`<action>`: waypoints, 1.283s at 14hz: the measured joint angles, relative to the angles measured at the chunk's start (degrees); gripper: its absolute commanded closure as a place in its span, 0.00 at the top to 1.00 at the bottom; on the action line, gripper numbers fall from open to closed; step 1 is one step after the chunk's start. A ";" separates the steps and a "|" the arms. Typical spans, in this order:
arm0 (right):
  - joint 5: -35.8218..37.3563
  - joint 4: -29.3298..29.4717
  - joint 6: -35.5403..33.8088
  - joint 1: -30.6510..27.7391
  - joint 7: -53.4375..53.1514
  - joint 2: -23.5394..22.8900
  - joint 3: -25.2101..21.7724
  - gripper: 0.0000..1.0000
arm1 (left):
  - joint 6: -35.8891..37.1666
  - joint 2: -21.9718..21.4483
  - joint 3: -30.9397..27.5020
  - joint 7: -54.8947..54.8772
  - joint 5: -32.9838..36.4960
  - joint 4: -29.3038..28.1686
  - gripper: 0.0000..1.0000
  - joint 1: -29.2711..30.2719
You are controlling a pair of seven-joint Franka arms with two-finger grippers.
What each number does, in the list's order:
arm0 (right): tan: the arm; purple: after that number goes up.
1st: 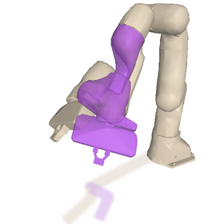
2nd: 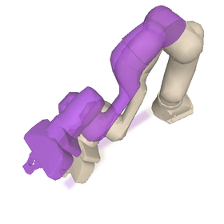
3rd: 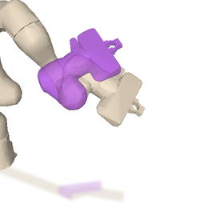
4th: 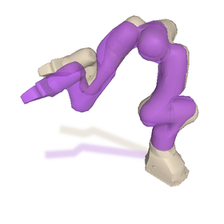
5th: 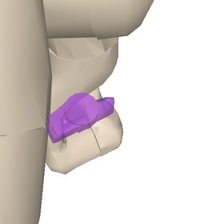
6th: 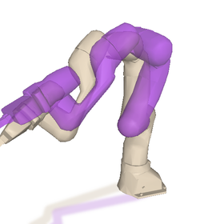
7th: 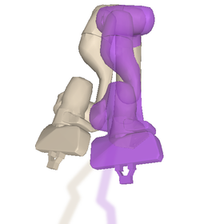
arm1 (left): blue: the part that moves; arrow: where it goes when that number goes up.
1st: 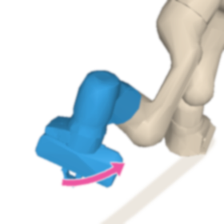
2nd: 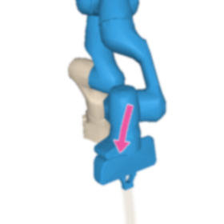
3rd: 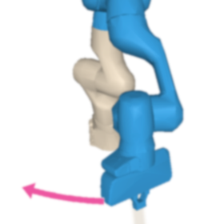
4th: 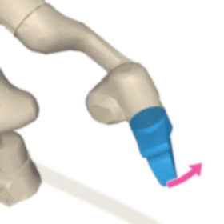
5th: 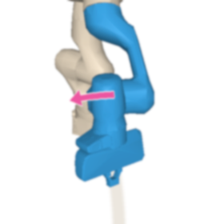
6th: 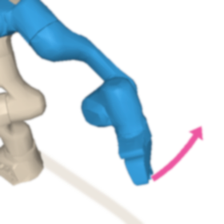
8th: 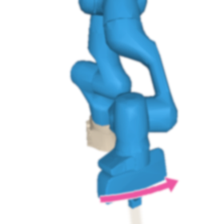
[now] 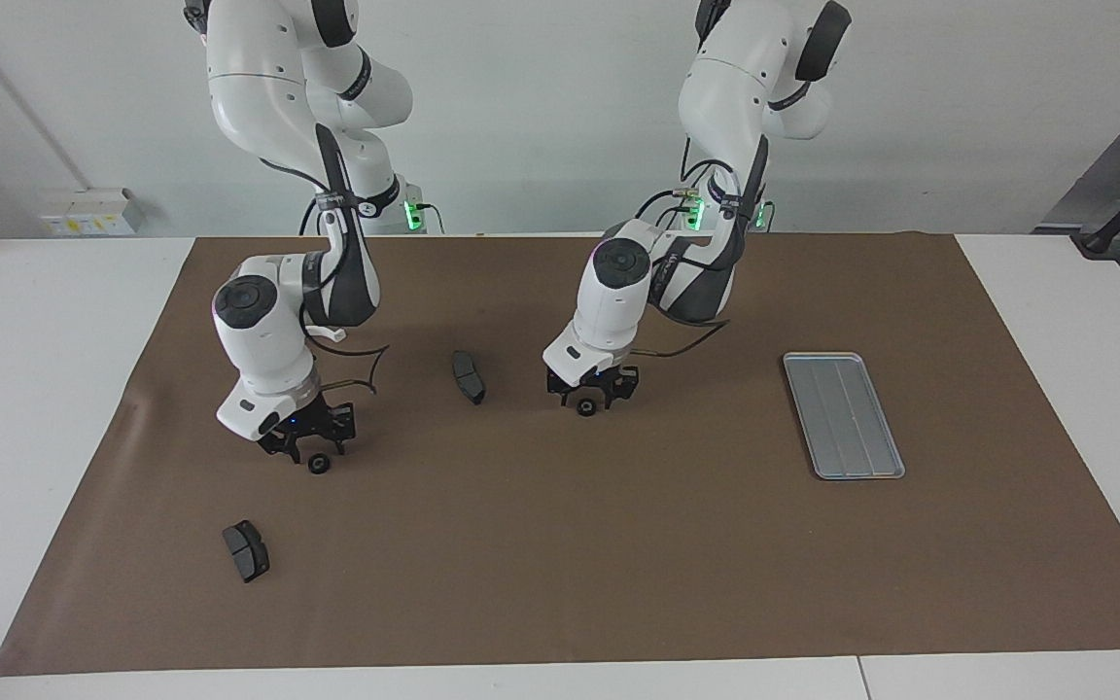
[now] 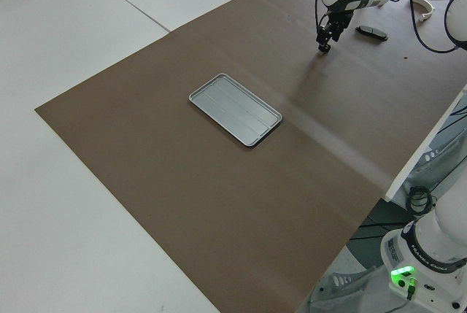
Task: Pick bearing gear from pile to tray
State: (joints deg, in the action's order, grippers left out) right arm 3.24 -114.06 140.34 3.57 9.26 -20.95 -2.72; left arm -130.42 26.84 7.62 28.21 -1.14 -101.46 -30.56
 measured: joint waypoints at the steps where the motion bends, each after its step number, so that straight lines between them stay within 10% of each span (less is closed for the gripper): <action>1: 0.00 0.00 0.01 -0.02 0.00 0.00 0.00 0.59 | 0.17 0.00 0.00 0.00 0.00 -0.04 0.75 0.00; 14: -0.37 -0.01 0.04 -0.32 0.00 0.02 0.06 0.53 | 1.41 -0.01 -0.04 1.63 0.01 -0.82 0.57 -1.02; 18: -0.66 0.00 0.04 -0.32 0.00 0.15 0.32 0.17 | 3.05 -0.48 -0.20 3.03 0.01 -0.79 0.55 -2.12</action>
State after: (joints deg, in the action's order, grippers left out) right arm 2.57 -114.07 140.38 3.25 9.26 -20.80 -2.41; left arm -127.36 26.37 7.42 31.24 -1.13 -102.25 -32.67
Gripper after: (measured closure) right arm 0.573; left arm 0.436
